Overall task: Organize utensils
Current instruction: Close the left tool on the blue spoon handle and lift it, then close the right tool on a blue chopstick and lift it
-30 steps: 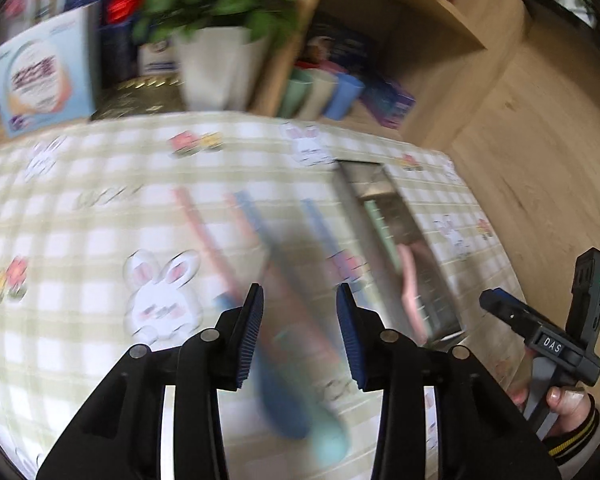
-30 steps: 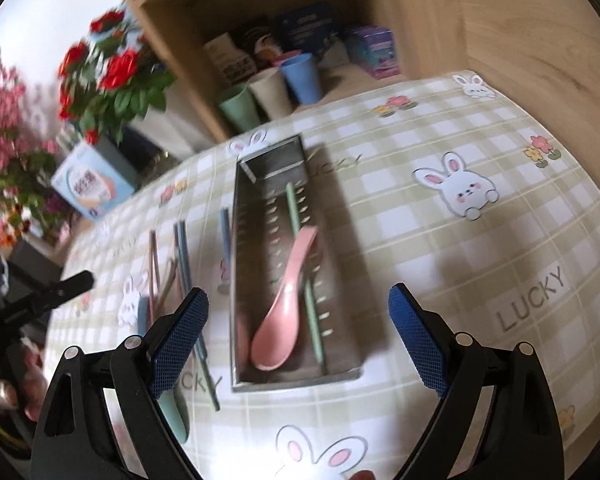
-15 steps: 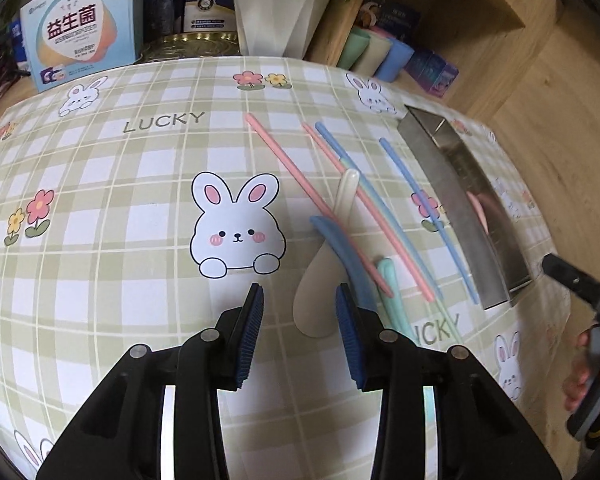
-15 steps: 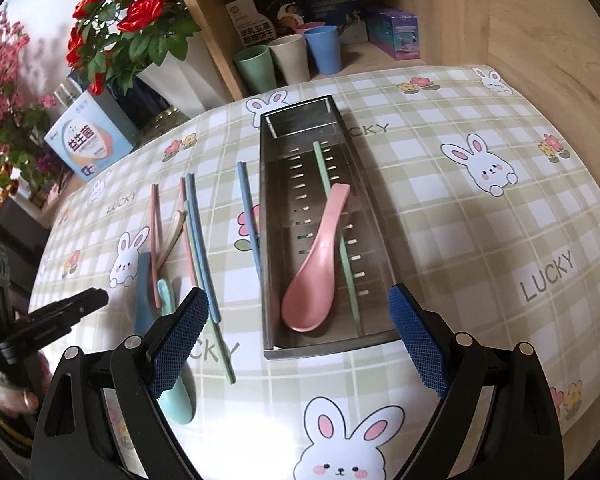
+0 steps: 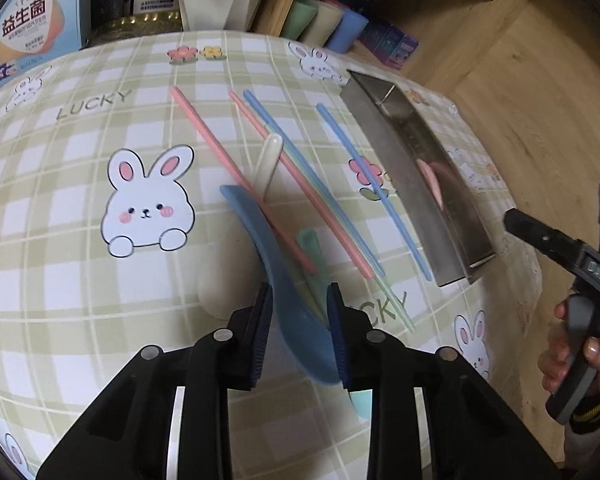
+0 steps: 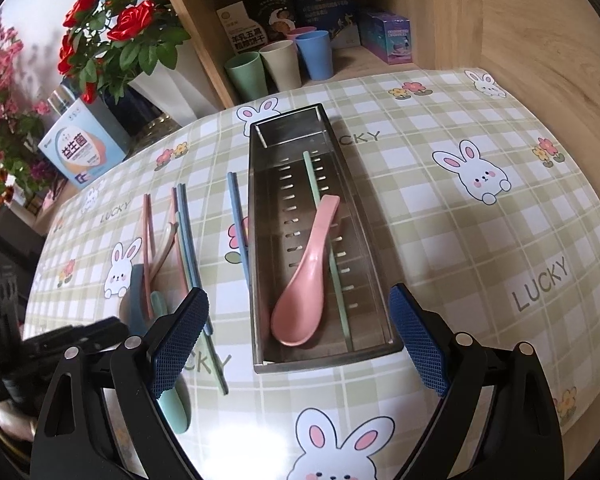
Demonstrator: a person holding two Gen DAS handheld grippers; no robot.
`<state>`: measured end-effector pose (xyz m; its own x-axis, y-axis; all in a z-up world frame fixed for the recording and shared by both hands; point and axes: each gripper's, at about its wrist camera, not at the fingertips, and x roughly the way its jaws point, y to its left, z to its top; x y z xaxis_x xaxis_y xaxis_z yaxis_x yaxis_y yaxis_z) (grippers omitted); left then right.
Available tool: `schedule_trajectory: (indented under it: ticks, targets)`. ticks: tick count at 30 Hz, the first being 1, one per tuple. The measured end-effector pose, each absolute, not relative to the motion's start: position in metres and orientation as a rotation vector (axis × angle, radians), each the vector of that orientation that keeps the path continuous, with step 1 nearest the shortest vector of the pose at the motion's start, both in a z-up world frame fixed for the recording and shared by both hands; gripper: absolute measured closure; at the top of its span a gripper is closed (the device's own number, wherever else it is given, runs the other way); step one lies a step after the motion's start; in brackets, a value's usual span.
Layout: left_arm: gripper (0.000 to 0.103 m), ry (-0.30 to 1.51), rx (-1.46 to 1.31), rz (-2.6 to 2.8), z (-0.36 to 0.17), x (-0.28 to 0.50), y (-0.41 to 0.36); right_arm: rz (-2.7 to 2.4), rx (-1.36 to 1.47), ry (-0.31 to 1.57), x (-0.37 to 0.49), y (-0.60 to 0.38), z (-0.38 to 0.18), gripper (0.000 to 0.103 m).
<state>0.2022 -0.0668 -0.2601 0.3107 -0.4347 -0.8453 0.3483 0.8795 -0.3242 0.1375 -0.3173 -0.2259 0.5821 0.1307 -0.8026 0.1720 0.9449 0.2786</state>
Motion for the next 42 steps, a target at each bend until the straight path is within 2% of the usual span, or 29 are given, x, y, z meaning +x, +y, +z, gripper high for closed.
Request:
schedule_trajectory:
  ticks: [4, 18, 21, 22, 32, 33, 34, 36, 38, 40, 42]
  targets:
    - [0.08, 1.171, -0.087, -0.486, -0.271, 0.207, -0.07, -0.018, 0.345, 0.954, 0.136, -0.318, -0.228, 0.015]
    - [0.08, 1.17, -0.104, -0.439, -0.278, 0.227, -0.08, -0.002, 0.357, 0.958, 0.135, -0.32, -0.233, 0.015]
    - [0.088, 1.161, -0.107, -0.418, -0.279, 0.227, -0.078, 0.004, 0.352, 0.96, 0.135, -0.318, -0.233, 0.015]
    - [0.095, 1.162, -0.116, -0.415, -0.28, 0.227, -0.076, 0.006, 0.351, 0.961, 0.135, -0.318, -0.234, 0.015]
    - [0.096, 1.115, -0.243, -0.425, -0.272, 0.209, -0.042, 0.071, 0.294, 0.963, 0.14, -0.301, -0.23, 0.015]
    - [0.096, 1.107, -0.251, -0.428, -0.27, 0.207, -0.039, 0.083, 0.28, 0.965, 0.142, -0.297, -0.229, 0.018]
    - [0.096, 1.093, -0.26, -0.437, -0.267, 0.204, -0.036, 0.097, 0.262, 0.968, 0.145, -0.293, -0.228, 0.028]
    - [0.096, 1.074, -0.266, -0.448, -0.261, 0.2, -0.031, 0.126, 0.218, 0.981, 0.154, -0.283, -0.228, 0.032]
    - [0.096, 1.058, -0.268, -0.454, -0.257, 0.199, -0.026, 0.17, 0.184, 0.987, 0.164, -0.272, -0.227, 0.04]
    - [0.096, 1.043, -0.28, -0.455, -0.254, 0.198, -0.019, 0.208, 0.153, 0.997, 0.174, -0.261, -0.227, 0.057]
    - [0.096, 1.03, -0.297, -0.456, -0.252, 0.196, -0.011, 0.265, 0.113, 1.003, 0.19, -0.244, -0.228, 0.065]
